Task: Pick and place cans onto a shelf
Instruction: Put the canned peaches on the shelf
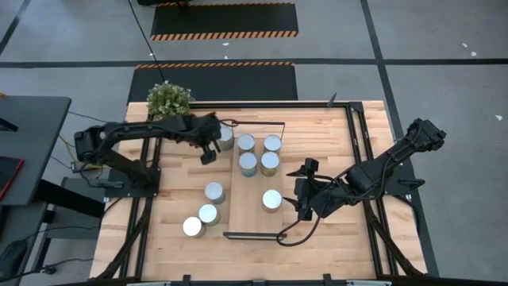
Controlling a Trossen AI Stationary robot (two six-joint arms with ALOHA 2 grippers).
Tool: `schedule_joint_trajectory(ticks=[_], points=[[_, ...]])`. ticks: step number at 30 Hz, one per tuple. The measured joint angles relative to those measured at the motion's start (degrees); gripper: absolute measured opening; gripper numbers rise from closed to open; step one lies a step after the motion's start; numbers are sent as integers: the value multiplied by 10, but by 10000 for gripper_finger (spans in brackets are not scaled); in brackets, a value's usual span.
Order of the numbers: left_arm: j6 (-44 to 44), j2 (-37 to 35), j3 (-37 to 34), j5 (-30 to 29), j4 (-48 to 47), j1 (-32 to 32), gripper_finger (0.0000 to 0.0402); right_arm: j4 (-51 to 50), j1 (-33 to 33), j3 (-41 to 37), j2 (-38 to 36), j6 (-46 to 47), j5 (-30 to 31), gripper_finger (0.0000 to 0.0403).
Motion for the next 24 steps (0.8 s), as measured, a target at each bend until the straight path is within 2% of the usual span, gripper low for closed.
schedule_joint_trajectory(ticks=[3,8,24], points=[[5,0,-27,6,57,26,393,2,-7,0,0,-2,0,350],[30,0,-45,59,135,52,393,6,-12,0,0,-2,0,350],[79,0,-131,79,312,67,393,6,-10,0,0,-5,0,350]])
